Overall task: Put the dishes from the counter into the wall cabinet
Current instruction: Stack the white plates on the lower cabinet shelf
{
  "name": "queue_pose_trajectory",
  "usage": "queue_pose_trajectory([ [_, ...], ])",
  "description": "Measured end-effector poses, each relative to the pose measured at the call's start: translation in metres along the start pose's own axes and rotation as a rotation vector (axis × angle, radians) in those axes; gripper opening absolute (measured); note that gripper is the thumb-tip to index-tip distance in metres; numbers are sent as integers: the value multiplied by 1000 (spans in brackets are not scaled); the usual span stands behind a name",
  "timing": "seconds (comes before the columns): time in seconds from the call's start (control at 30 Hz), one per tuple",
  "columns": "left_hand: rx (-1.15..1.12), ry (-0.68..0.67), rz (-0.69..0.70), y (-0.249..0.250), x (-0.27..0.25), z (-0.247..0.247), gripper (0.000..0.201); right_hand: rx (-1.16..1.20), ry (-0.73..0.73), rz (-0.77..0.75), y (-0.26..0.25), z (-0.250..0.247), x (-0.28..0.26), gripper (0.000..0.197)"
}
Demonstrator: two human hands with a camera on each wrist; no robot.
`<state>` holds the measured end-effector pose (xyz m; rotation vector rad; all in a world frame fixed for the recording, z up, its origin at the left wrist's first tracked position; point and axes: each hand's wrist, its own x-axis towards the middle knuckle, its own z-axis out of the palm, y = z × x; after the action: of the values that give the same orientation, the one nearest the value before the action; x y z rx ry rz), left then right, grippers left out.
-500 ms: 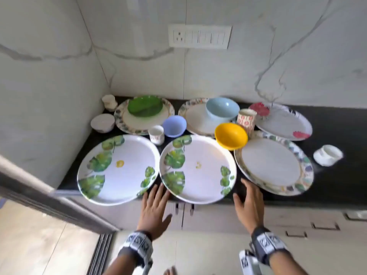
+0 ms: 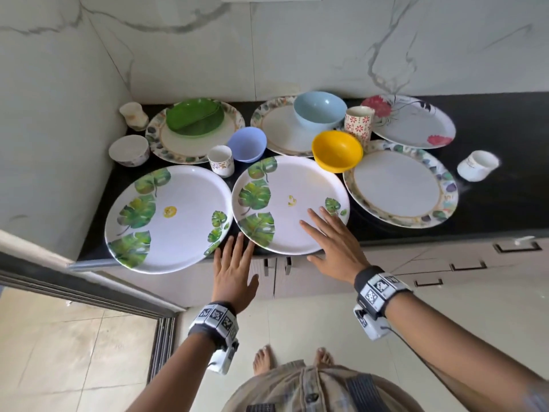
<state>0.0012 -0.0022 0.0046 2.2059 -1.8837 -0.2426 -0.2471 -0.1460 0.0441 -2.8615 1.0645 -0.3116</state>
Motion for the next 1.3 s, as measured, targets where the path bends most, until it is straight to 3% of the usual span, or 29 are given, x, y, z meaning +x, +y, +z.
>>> queue_pose_trajectory([
  [0.17, -15, 17, 18, -1, -1, 1, 98, -62, -135, 8, 3, 6, 9, 78],
  [0.4, -35, 48, 63, -5, -1, 0, 87, -54, -163, -67, 4, -13, -7, 78],
  [0.53, -120, 48, 73, -9, -2, -6, 76, 35, -107, -96, -2, -59, -19, 55],
  [0.7, -323, 85, 110, -13, -4, -33, 40, 282, 0, 3, -22, -143, -17, 36],
  [0.77, -456, 140, 112, -11, -2, -53, 28, 306, 18, 48, -30, -177, -12, 29],
  [0.83, -497, 171, 118, -8, 6, -76, 17, 325, 9, 73, -37, -208, -9, 8],
  [0.97, -451, 275, 195, -5, 45, -135, 24, 318, 31, 73, -51, -265, -2, 36],
  [1.07, -428, 372, 256, 7, 88, -196, 30, 327, 102, 99, -54, -306, -4, 22],
  [1.2, -359, 560, 405, 35, 145, -285, 25, 270, 142, 104, -54, -362, -5, 27],
  [1.27, -304, 614, 512, 57, 176, -331, 30, 230, 174, 123, -51, -393, -6, 14],
  [1.3, -253, 662, 568, 67, 190, -349, 31, 211, 188, 121, -48, -407, -7, 21],
])
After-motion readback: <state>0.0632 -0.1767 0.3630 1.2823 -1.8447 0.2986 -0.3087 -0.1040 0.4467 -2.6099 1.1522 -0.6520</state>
